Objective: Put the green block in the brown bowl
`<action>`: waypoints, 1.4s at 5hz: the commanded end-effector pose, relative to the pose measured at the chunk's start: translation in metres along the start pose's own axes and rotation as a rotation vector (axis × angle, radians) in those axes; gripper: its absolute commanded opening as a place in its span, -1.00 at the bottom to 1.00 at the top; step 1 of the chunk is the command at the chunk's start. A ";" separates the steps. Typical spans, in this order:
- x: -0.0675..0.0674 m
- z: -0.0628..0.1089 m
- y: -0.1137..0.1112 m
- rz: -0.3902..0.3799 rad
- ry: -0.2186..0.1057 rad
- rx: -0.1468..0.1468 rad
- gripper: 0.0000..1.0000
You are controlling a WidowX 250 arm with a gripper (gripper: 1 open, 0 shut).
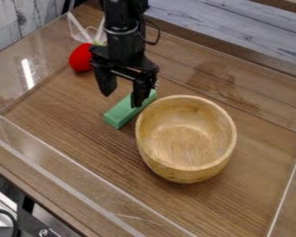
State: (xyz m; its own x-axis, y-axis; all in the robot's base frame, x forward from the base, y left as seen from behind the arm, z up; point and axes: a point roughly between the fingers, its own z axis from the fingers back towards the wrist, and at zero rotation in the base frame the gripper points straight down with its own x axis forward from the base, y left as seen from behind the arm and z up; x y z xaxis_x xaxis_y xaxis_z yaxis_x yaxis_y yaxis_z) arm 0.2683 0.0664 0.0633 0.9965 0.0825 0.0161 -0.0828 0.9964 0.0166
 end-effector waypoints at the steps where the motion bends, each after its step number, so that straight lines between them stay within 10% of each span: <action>1: 0.004 0.002 -0.001 -0.017 -0.038 0.012 1.00; 3: 0.020 0.007 0.005 -0.049 -0.044 0.012 1.00; 7: 0.040 -0.026 0.017 0.140 -0.048 0.000 1.00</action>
State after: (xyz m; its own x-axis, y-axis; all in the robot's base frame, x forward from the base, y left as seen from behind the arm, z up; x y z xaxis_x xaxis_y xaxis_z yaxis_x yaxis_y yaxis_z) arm 0.3014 0.0851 0.0266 0.9771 0.2119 0.0210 -0.2121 0.9772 0.0084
